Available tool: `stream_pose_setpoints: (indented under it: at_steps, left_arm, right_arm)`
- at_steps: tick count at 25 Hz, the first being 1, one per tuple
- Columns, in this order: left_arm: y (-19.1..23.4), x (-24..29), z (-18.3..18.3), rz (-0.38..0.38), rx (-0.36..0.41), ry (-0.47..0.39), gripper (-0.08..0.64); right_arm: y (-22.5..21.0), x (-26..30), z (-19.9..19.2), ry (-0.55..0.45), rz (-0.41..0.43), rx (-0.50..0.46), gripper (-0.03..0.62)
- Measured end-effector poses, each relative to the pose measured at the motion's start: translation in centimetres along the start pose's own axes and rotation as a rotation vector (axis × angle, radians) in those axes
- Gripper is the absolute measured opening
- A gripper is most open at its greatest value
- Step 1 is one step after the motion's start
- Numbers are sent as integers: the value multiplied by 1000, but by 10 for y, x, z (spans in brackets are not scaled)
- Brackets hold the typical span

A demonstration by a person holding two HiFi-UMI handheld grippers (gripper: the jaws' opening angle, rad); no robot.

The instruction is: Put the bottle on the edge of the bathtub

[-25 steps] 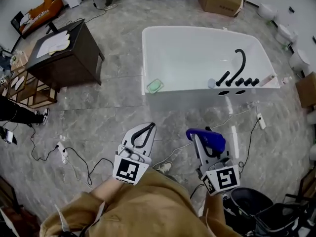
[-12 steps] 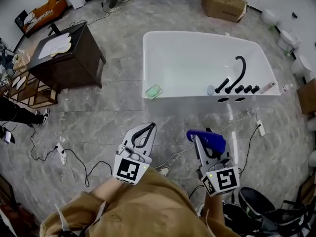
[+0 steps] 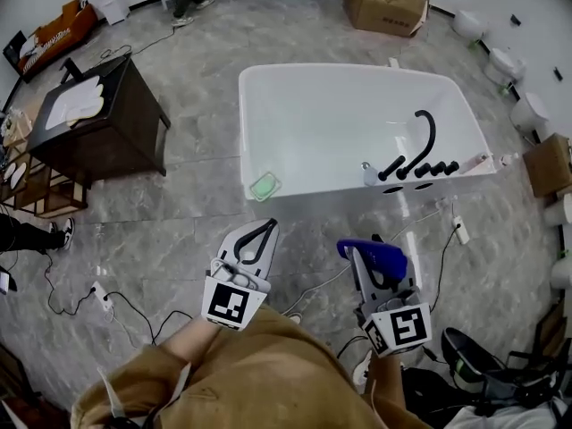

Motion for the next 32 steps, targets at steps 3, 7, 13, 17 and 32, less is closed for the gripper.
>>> stream_pose_setpoints:
  at_steps: [3,7,13,17,32]
  left_arm:
    - [14,13,-6,-7,-11,11,7]
    - [28,27,-16,-17,-33,38,8]
    - [46,40,-28,-15,-56,62,7]
    - [57,50,-34,-19,-50,64,6]
    - [80,75,-65,-41,-76,106,7]
  right_arm:
    - [-3,18,-2,22,-9,11,160]
    - [-9,41,-6,37,-16,17,160]
    - [-16,68,-9,58,-16,9,160]
    - [-21,85,-12,72,-24,2,160]
    - [-43,142,-38,114,-47,-25,160]
Point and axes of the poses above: the fingertips, and each gripper's own axes: x forward along the fingers, y to its left, z out of its top, the point moved 6 cm from there along -x, backward along the fingers, and after that the axes turned 7 degrees about -x, right-handed, at the moved point
